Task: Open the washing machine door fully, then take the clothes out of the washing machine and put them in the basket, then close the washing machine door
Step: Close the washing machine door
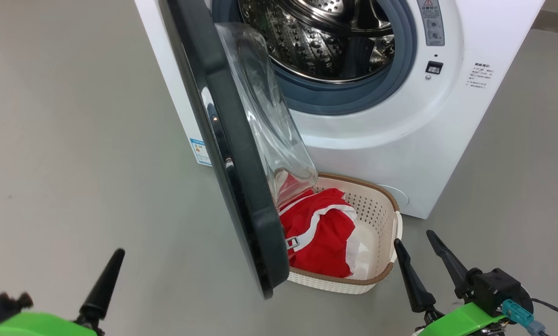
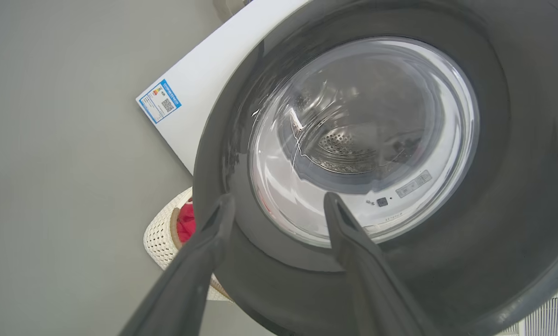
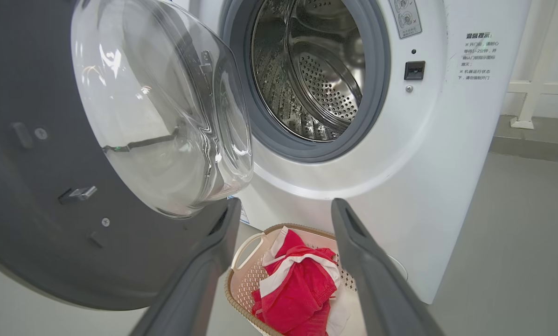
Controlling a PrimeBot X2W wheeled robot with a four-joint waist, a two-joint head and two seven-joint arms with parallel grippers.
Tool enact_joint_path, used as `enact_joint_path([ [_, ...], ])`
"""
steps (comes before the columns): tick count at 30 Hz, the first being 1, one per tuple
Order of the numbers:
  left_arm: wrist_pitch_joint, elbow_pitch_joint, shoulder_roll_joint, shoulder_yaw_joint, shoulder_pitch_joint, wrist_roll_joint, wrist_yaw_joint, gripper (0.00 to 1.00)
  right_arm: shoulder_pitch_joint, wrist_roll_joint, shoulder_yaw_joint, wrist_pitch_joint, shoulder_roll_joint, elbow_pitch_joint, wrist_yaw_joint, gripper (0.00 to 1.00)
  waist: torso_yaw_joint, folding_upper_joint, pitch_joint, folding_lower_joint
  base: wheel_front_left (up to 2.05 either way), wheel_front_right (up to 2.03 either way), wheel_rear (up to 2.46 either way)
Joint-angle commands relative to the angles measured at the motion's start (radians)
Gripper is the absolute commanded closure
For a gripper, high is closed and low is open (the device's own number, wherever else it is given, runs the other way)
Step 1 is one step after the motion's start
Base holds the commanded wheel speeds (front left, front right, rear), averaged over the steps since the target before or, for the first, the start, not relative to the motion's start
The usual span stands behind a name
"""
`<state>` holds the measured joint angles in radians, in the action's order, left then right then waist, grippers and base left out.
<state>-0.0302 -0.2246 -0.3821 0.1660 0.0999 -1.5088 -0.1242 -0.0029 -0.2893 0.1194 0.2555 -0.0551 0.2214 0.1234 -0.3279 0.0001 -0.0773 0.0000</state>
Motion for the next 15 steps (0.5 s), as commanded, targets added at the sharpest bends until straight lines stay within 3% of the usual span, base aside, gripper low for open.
enact_joint_path([
  [1,0.028,0.005,-0.018,-0.04,0.007,-0.006,-0.007,0.0,-0.004,-0.001,0.031,0.006,0.0,-0.019,0.007,0.0,0.001,-0.0001,0.003,0.0,0.0,0.0,0.0],
  [7,0.13,-0.046,0.011,0.0,-0.031,0.032,-0.007,0.0,-0.001,-0.004,0.035,0.006,0.001,-0.015,0.007,0.0,0.001,-0.0001,0.006,0.0,0.0,0.0,0.0],
  [15,0.26,-0.101,0.0,0.081,-0.041,0.126,-0.007,0.0,-0.006,-0.004,0.032,0.006,0.001,-0.012,0.007,0.0,0.001,-0.0001,0.001,0.0,0.0,0.0,0.0],
])
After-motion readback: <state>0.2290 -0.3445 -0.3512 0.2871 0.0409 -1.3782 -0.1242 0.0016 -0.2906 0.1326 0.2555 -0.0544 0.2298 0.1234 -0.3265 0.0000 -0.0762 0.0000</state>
